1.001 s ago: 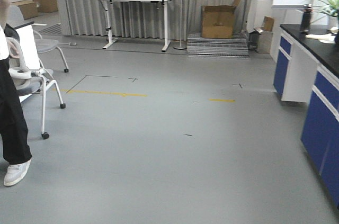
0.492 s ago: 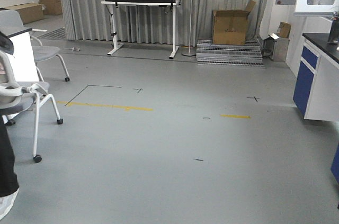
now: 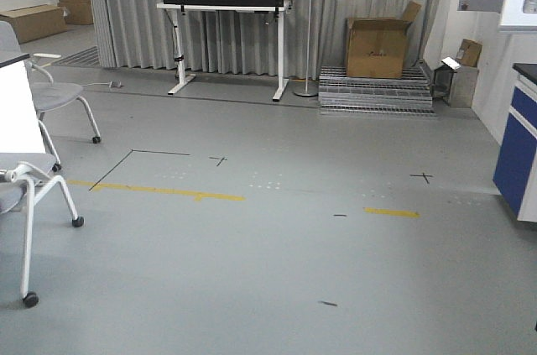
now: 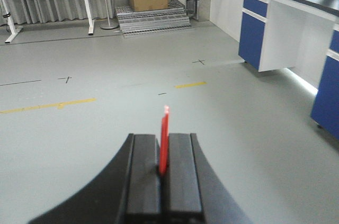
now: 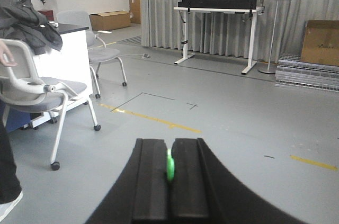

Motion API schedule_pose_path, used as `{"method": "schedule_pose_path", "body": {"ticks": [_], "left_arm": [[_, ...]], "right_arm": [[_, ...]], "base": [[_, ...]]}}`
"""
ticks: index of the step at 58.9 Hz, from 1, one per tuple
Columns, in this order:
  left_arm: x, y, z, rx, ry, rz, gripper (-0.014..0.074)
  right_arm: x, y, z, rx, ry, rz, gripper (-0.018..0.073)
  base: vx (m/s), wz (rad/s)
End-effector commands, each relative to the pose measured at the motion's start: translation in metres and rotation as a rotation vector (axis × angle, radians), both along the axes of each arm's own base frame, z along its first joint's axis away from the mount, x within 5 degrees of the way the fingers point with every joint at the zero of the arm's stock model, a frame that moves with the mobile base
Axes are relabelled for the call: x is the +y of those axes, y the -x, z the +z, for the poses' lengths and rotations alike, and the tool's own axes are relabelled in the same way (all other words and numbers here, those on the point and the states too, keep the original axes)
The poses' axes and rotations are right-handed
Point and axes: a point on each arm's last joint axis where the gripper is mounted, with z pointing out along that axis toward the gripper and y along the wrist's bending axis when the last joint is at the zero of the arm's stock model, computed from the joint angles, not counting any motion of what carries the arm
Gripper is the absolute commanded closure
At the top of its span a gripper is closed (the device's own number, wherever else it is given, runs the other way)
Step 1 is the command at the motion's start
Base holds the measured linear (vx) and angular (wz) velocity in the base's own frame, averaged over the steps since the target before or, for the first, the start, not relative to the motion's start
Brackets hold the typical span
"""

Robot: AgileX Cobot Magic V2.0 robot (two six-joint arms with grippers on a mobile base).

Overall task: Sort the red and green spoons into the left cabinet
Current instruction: 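Turn the base away from the bench while holding both spoons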

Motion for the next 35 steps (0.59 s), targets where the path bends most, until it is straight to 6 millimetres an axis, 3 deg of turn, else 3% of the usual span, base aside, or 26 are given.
{"method": "schedule_pose_path", "body": {"ticks": [1, 35], "left_arm": [[0.0018, -0.0016, 0.0124, -0.057, 0.048, 0.028, 0.0596], [0.0018, -0.0016, 0.0124, -0.057, 0.048, 0.028, 0.0596]], "right_arm": [[-0.0031, -0.0008, 0.0116, -0.045, -0.008, -0.035, 0.0564], [-0.0033, -0.0008, 0.0117, -0.046, -0.008, -0.037, 0.0564]], "base": [[0.65, 0.04], [0.65, 0.04]]}}
